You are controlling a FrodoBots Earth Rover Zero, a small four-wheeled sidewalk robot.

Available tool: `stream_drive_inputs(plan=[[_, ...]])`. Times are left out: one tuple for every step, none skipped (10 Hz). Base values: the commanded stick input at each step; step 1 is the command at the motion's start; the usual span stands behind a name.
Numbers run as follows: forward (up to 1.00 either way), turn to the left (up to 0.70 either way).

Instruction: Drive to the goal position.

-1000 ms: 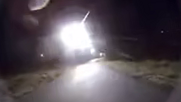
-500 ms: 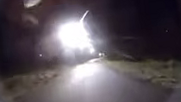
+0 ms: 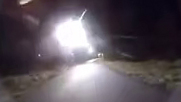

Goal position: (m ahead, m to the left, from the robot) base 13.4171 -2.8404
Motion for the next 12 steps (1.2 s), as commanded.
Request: stream_drive_inputs(plan=[[1.00,0.00],[1.00,0.00],[1.00,0.00],[1.00,0.00],[1.00,0.00],[1.00,0.00],[1.00,0.00],[1.00,0.00],[1.00,0.00],[1.00,0.00],[1.00,0.00],[1.00,0.00]])
